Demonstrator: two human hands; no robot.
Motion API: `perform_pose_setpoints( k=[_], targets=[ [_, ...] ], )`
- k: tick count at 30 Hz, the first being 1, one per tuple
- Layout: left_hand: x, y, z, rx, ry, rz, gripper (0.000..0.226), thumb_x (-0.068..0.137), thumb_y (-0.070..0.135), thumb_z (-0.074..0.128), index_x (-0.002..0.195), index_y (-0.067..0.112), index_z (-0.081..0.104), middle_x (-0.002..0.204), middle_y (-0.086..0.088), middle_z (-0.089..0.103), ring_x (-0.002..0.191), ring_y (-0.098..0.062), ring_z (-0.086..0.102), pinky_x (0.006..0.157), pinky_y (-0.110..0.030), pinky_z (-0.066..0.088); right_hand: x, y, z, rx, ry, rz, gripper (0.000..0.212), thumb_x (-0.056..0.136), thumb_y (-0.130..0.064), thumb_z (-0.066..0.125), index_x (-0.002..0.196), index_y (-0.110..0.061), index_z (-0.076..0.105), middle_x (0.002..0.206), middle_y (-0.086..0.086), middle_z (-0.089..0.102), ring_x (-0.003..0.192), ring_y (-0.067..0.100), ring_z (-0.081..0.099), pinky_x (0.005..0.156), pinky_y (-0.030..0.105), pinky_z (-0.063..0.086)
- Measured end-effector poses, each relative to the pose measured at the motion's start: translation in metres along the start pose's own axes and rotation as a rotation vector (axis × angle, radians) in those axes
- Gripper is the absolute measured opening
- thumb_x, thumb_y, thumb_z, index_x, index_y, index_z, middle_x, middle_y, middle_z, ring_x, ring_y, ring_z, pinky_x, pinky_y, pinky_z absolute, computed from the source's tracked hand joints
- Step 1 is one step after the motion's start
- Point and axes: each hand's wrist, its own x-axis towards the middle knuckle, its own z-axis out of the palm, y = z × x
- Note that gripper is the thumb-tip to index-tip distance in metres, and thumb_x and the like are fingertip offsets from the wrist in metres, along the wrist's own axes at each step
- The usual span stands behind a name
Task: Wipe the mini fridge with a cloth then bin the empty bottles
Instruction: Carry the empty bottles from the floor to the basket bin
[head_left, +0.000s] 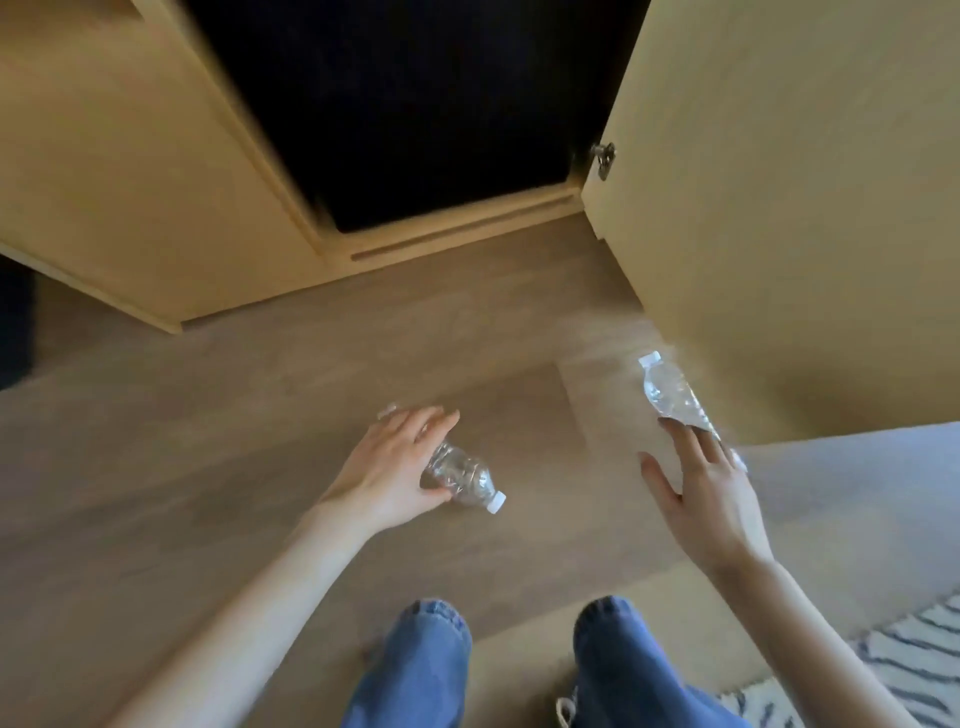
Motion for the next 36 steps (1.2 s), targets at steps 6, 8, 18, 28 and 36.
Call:
perform_pose_setpoints(
  k=[6, 8, 18, 28, 36],
  targets=[
    [0.069, -0.052, 0.106, 0.160, -0.109, 0.148, 0.111, 0.067, 0.045, 0.082, 0.155, 0.035, 0.015, 0.160, 0.006, 0.020, 0.149, -0.016, 0.010, 0.122, -0.037, -0.001, 0.040, 0.045, 0.112, -0.049, 0.019, -0.035, 0.047, 0.093, -0.025, 0.069, 0.135, -0.007, 0.058, 0.129, 0.014, 0.064, 0.117, 0.039, 0.058, 0.084, 0.044, 0.052],
    [0.082, -0.060, 0.120, 0.216, -0.100, 0.187, 0.103, 0.065, 0.045, 0.082, 0.151, 0.035, 0.028, 0.147, 0.008, 0.034, 0.142, -0.016, 0.022, 0.122, -0.037, 0.000, 0.048, 0.054, 0.130, -0.050, 0.032, -0.026, 0.048, 0.093, -0.026, 0.068, 0.136, -0.008, 0.057, 0.130, 0.014, 0.062, 0.116, 0.039, 0.059, 0.085, 0.045, 0.052],
    [0.091, -0.030, 0.116, 0.146, -0.037, 0.067, 0.066, 0.071, 0.069, 0.061, 0.120, 0.029, 0.043, 0.119, 0.012, 0.053, 0.115, -0.016, 0.050, 0.078, -0.033, 0.043, 0.028, 0.070, 0.122, -0.071, 0.084, 0.055, 0.046, 0.094, -0.028, 0.067, 0.135, -0.009, 0.057, 0.130, 0.010, 0.062, 0.116, 0.035, 0.058, 0.088, 0.042, 0.049],
    [0.125, 0.022, 0.111, -0.326, -0.012, -0.113, 0.059, 0.062, 0.084, 0.057, 0.098, 0.038, 0.047, 0.088, 0.027, 0.056, 0.080, -0.004, 0.059, 0.065, -0.026, 0.042, 0.036, 0.131, 0.118, -0.082, 0.269, 0.469, 0.055, 0.088, -0.044, 0.071, 0.123, -0.002, 0.059, 0.116, 0.013, 0.065, 0.115, 0.035, 0.055, 0.092, 0.040, 0.045],
    [0.131, 0.039, 0.110, -0.370, -0.006, -0.120, 0.055, 0.065, 0.079, 0.064, 0.100, 0.039, 0.049, 0.090, 0.029, 0.058, 0.077, 0.004, 0.055, 0.060, -0.022, 0.040, 0.052, 0.168, 0.129, 0.069, 0.216, 0.638, 0.086, 0.074, -0.059, 0.074, 0.137, -0.008, 0.044, 0.138, 0.008, 0.050, 0.134, 0.029, 0.040, 0.106, 0.040, 0.041]
  ],
)
